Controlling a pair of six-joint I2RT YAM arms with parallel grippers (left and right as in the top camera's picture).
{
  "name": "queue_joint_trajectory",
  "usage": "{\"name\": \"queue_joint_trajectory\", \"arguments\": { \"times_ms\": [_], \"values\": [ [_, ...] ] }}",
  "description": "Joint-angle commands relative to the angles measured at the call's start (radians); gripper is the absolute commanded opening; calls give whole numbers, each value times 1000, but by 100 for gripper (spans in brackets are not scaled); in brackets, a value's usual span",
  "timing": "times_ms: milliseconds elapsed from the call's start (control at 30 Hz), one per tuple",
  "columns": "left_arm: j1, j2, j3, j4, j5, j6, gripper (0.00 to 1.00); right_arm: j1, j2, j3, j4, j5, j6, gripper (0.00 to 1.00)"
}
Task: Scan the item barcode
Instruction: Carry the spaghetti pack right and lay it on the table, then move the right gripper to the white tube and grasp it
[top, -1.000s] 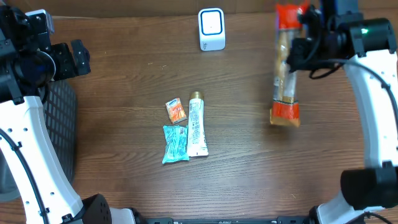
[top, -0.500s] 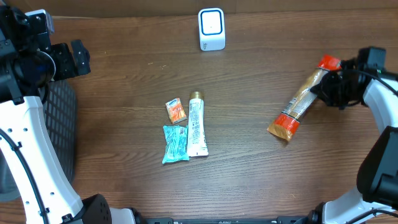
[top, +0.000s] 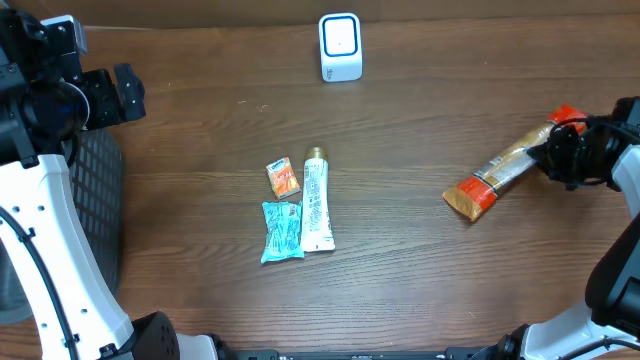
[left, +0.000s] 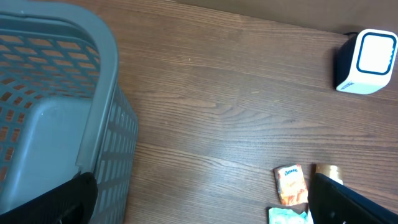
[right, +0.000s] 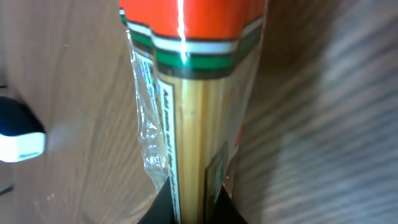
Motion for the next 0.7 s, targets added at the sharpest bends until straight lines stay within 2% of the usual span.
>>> {"name": "queue_joint_trajectory", "arguments": {
  "times_ms": [0,33,67,100,233,367,500,667],
  "values": [
    [3,3,6,3,7,15,100,16,-32,11,-16,-4,-101,14],
    [3,3,6,3,7,15,100,16,-32,11,-30,1,-113,28],
    [3,3,6,3,7,15,100,16,-32,11,-41,2,-121,51],
    [3,3,6,3,7,15,99,15,-32,11,-51,2,-123,59],
    [3,3,6,3,7,15,100,10,-32,61,-135,-37,-123,63],
    [3,3,6,3,7,15,100,32,-34,160,-247,-106,-169,58],
    [3,3,6,3,7,15,100,125,-34,244,-331,-113,-242,58],
    [3,3,6,3,7,15,100,310,-34,252,-329,-116,-262,64]
  ]
}}
